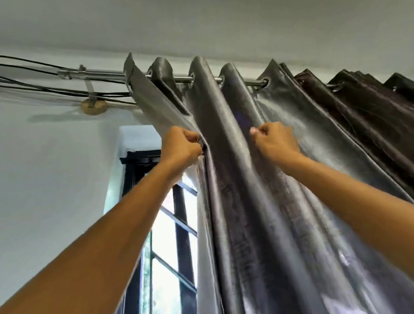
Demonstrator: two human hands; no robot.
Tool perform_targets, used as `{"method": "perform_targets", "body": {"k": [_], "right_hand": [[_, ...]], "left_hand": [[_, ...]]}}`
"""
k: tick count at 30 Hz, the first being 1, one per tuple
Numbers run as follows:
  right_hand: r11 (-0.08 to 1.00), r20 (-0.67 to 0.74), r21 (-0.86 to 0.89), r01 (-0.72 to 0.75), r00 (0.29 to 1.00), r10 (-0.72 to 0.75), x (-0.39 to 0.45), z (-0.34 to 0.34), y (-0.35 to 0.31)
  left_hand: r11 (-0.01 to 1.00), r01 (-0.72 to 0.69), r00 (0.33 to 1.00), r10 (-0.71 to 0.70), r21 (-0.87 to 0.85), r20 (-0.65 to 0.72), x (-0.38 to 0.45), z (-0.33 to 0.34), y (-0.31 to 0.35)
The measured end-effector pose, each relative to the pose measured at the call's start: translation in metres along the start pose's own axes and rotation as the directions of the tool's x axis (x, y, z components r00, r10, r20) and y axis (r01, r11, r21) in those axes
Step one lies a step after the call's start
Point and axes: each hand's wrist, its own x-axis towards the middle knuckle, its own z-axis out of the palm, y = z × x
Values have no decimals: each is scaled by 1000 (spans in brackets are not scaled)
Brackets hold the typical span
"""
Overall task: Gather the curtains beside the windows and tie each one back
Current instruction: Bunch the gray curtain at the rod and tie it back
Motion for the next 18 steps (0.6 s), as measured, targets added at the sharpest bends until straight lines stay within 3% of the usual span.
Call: {"method": "perform_targets", "body": {"k": [2,5,8,11,18], "right_hand": [[995,23,-84,-55,998,57,15,2,16],[985,99,-75,-156,982,163,29,8,31],[981,98,-123,-151,982,164,37,14,40],[981,46,-113,-155,986,161,37,19,37],[996,84,-82,-25,996,32,31,36,-25]], "left_hand": [[995,0,1000,1,97,-11,-2,-4,1],[956,49,999,-42,289,-31,-13,-20,-10],[918,68,998,-67,390,-18,-23,-32,-16],[910,94,995,-92,405,-24,-32,-41,-17],[946,152,985,-123,286,-120,-55,-67,-22]]}}
